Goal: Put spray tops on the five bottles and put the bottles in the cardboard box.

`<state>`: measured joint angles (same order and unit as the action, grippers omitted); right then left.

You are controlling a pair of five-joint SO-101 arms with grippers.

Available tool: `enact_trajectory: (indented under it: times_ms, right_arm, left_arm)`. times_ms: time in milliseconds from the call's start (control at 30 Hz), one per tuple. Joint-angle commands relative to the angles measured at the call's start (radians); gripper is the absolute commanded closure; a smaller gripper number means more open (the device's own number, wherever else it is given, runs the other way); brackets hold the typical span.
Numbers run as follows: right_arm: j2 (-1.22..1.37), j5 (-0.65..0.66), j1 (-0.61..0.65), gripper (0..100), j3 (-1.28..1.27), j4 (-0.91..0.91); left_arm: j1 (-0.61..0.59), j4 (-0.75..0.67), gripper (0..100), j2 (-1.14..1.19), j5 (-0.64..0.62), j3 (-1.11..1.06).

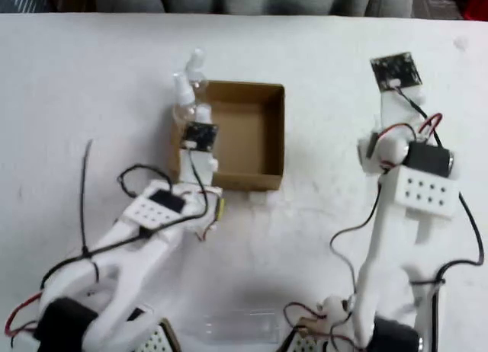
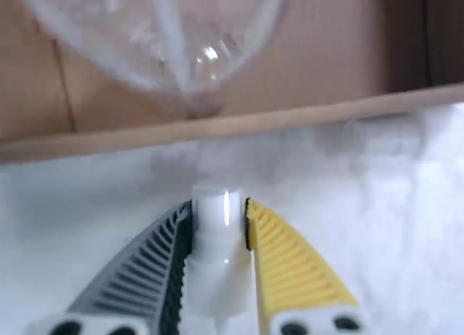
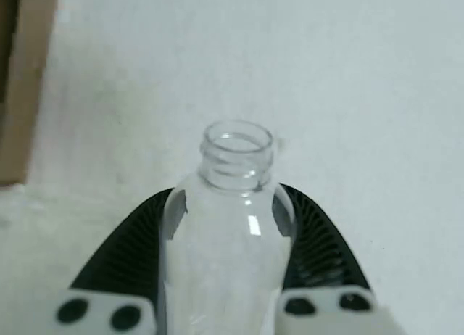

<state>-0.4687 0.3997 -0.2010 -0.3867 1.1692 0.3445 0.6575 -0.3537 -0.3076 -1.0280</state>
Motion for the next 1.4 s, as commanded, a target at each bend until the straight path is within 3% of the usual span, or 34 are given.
enact_trajectory:
  times_ms: [0, 233, 533, 733, 967, 1167, 1367]
  right_arm:
    - [-0.122, -0.196, 0.079, 98.2, -0.034, -0.027]
    - [-0.364, -0.385, 0.248, 98.2, -0.241, -0.199]
    - [-0.789, -0.388, 0.470, 98.2, -0.528, -0.460]
    - [-1.029, -0.387, 0.601, 98.2, -0.657, -0.513]
    - [-1.219, -0.385, 0.808, 98.2, -0.833, -0.581]
    - [-1.322, -0.385, 0.980, 98.2, -1.042, -0.713]
    - [-1.333, -0.377, 1.124, 98.2, -1.246, -0.849]
  left_arm:
    - [-0.050, 0.011, 98, -0.139, 0.012, -0.015]
    - [-0.179, 0.015, 98, -0.323, 0.012, -0.064]
    - [-0.325, 0.058, 98, -0.653, 0.011, -0.152]
    - [-0.395, 0.161, 98, -0.875, 0.011, -0.158]
    - [-0.565, 0.155, 98, -1.055, 0.006, -0.155]
    - [-0.682, 0.044, 98, -1.161, 0.003, -0.150]
    - [-0.697, -0.196, 98, -1.247, 0.003, -0.153]
